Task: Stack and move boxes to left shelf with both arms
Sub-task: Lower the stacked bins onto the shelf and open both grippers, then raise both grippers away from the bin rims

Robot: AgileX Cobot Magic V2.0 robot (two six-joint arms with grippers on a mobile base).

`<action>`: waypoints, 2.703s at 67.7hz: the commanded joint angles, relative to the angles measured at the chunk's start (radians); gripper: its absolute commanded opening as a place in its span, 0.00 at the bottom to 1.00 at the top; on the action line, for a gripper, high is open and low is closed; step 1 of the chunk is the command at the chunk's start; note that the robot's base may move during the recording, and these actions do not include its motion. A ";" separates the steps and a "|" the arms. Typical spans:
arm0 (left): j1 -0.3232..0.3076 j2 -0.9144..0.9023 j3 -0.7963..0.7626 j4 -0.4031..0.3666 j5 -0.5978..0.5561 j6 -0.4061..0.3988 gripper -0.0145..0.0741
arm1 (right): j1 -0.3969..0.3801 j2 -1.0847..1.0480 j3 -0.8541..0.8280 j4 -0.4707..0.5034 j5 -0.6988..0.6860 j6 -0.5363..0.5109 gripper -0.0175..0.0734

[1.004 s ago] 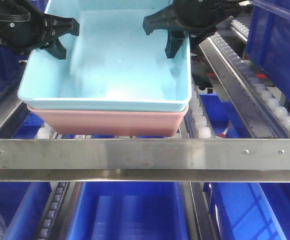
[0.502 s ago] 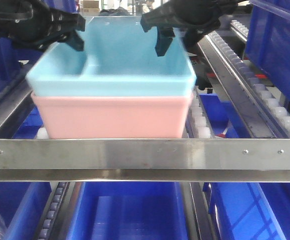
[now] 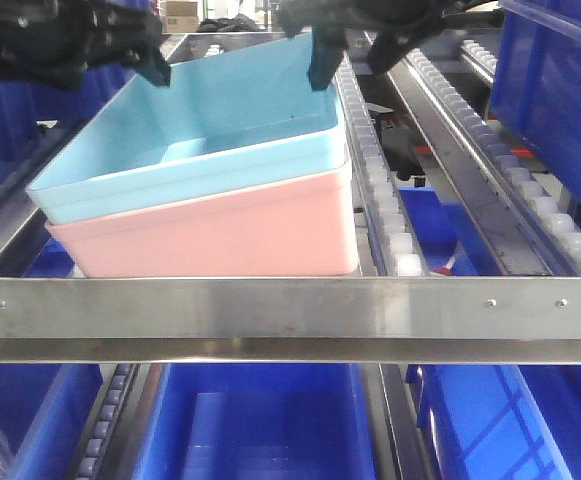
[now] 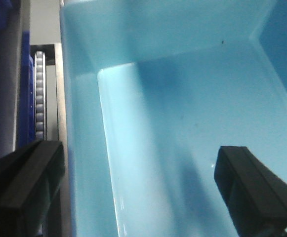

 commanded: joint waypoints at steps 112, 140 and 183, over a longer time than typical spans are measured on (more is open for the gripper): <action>-0.009 -0.660 0.562 0.264 -0.463 -0.035 0.15 | -0.003 -1.070 1.095 -0.023 -0.544 -0.013 0.23; -0.009 -0.660 0.562 0.321 -0.451 -0.035 0.15 | -0.003 -1.070 1.095 -0.023 -0.544 -0.013 0.23; -0.011 -0.687 0.522 0.533 -0.381 -0.639 0.15 | -0.003 -1.070 1.095 -0.023 -0.544 -0.013 0.23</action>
